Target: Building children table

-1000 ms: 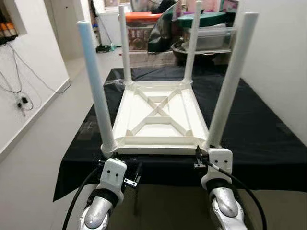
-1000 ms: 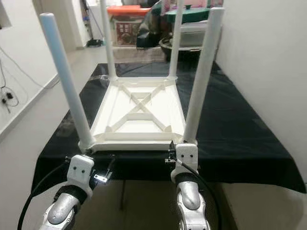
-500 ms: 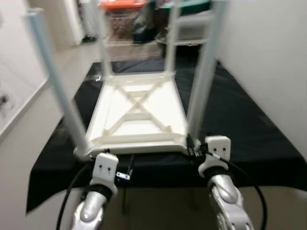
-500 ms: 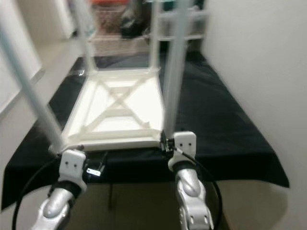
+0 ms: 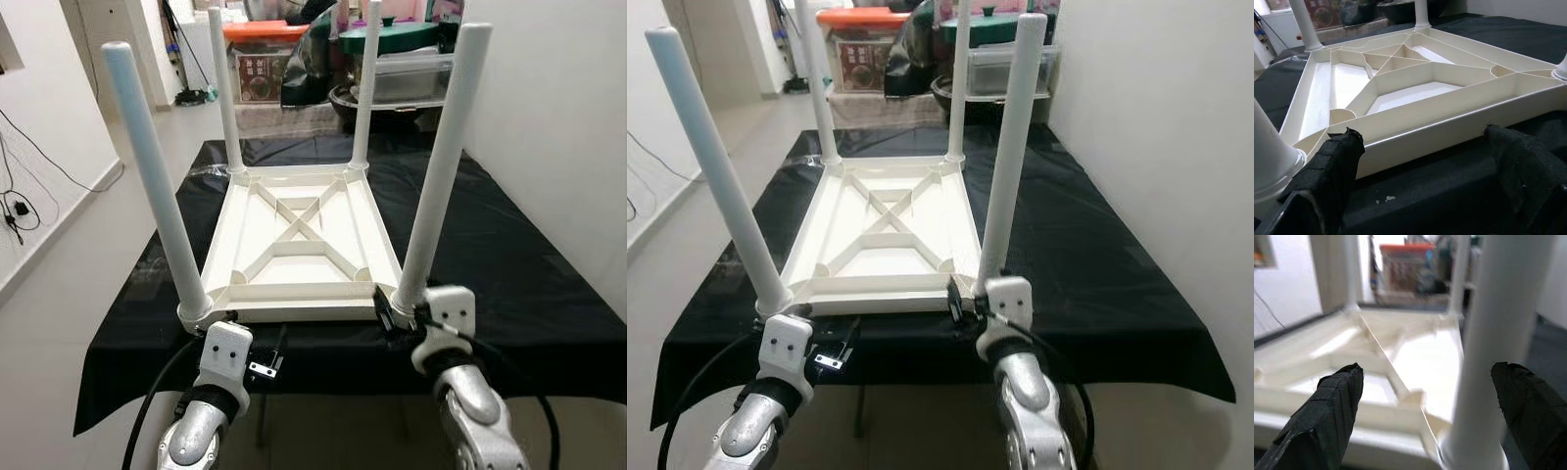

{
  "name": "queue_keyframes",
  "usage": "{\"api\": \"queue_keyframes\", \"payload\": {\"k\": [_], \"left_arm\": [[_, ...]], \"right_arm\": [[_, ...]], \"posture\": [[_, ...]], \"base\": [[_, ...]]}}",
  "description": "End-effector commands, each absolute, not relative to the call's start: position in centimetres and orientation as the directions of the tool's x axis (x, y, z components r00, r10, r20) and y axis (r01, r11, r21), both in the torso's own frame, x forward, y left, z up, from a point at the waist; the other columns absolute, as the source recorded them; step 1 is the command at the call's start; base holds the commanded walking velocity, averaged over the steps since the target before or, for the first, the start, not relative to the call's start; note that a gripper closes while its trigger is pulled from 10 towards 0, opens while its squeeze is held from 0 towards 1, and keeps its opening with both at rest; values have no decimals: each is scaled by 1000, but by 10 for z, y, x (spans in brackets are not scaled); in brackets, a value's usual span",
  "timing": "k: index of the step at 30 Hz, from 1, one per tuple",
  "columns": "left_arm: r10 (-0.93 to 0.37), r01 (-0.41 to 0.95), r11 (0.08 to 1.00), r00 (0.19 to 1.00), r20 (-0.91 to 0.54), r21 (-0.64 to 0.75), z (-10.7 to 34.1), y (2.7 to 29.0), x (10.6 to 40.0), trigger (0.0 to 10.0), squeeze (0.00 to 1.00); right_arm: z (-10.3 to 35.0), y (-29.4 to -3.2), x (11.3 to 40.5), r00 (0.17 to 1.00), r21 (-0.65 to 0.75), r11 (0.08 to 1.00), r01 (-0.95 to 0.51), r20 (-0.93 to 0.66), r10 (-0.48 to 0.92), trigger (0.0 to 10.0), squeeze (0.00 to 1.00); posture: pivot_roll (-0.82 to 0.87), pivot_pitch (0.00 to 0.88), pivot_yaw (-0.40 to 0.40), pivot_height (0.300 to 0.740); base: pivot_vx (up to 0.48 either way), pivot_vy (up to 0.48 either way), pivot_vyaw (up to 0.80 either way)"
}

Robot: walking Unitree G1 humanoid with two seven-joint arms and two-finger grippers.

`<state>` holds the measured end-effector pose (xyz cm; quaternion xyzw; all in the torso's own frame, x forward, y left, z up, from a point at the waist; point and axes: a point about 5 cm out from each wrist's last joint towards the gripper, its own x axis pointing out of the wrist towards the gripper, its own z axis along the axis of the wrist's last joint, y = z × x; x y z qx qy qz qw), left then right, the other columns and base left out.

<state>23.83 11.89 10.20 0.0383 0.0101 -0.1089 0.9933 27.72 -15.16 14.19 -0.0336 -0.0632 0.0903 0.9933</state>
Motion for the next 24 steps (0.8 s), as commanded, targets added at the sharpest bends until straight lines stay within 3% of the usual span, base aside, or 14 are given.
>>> {"api": "queue_keyframes", "payload": {"k": [1, 2, 17, 24], "left_arm": [[-216, 220, 973, 975, -54, 75, 98, 120, 237, 10000, 0], [-216, 220, 973, 975, -53, 74, 98, 120, 237, 10000, 0], [-210, 213, 974, 977, -46, 70, 99, 120, 235, 10000, 0], [-212, 215, 974, 976, -50, 71, 99, 121, 236, 10000, 0]], "right_arm": [[141, -146, 279, 970, -83, 974, -211, 105, 219, 10000, 824], [141, -144, 282, 970, -88, 973, -215, 98, 223, 10000, 0], [171, -147, 314, 970, -61, 984, -168, 169, 176, 10000, 0], [229, -131, 307, 876, -77, 973, -218, 424, 229, 10000, 0]], "posture": [[66, 0, -5, 740], [67, 0, -8, 740], [77, 0, -16, 740], [74, 0, -5, 740]], "base": [[0, 0, 0], [0, 0, 0], [0, 0, 0], [0, 0, 0]]}}
